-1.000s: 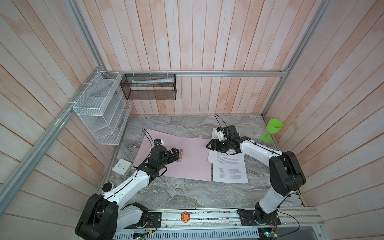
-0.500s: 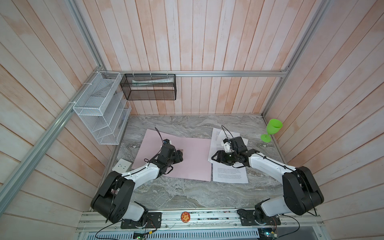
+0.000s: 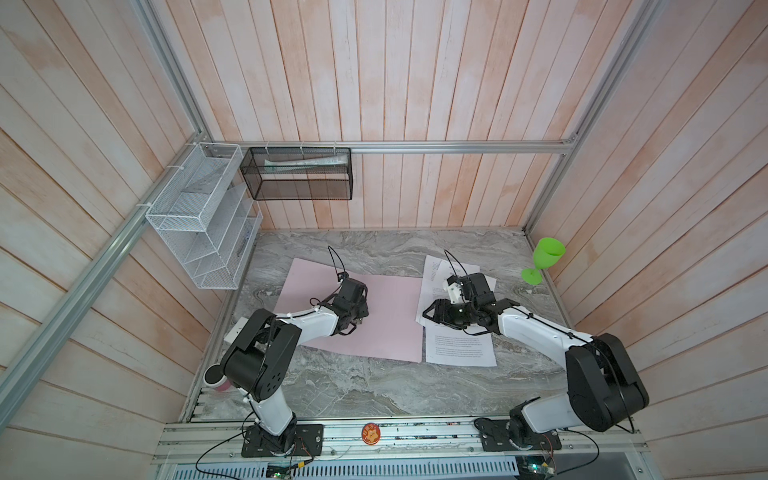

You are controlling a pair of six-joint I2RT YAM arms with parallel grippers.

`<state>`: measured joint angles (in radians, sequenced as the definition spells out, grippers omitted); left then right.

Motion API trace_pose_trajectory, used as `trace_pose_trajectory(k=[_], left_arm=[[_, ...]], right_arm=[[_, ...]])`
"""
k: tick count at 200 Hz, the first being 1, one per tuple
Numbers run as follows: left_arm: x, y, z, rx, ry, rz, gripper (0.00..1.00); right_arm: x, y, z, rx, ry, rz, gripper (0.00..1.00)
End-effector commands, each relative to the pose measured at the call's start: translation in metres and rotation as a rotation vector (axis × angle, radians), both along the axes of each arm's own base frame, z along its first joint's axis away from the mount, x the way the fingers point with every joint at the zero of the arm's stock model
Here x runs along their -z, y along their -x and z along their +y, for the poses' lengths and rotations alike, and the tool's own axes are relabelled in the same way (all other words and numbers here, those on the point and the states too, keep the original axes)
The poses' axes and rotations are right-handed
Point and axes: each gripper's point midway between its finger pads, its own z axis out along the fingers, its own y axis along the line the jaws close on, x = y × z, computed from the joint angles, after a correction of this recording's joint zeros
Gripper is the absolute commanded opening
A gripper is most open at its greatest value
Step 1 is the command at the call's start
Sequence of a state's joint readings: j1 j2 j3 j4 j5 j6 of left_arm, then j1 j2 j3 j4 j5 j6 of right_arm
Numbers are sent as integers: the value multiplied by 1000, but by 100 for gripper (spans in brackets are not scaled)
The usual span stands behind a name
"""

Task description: Put the files into the folder

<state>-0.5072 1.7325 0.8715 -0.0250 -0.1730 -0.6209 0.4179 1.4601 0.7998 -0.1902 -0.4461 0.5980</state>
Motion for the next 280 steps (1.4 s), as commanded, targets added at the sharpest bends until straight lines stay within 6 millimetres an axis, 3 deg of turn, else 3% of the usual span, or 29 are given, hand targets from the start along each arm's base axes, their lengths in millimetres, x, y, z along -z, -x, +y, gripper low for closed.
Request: trace_pose_trajectory(k=[1,102,214,280], left_arm=[[4,0,5,-31,-42,19,39],[23,7,3,-40,-23,78,22],[24,12,-5,-72,-33,106,20],[21,15,-26,-53,-12,107,20]], right_arm=[[-3,1,-3,-4,-4,-25,63],[4,2,-12,6,-17,-21,63],[0,-14,-23,22,-24,-54,63],[-11,-27,-51,87,-13,-93,63]])
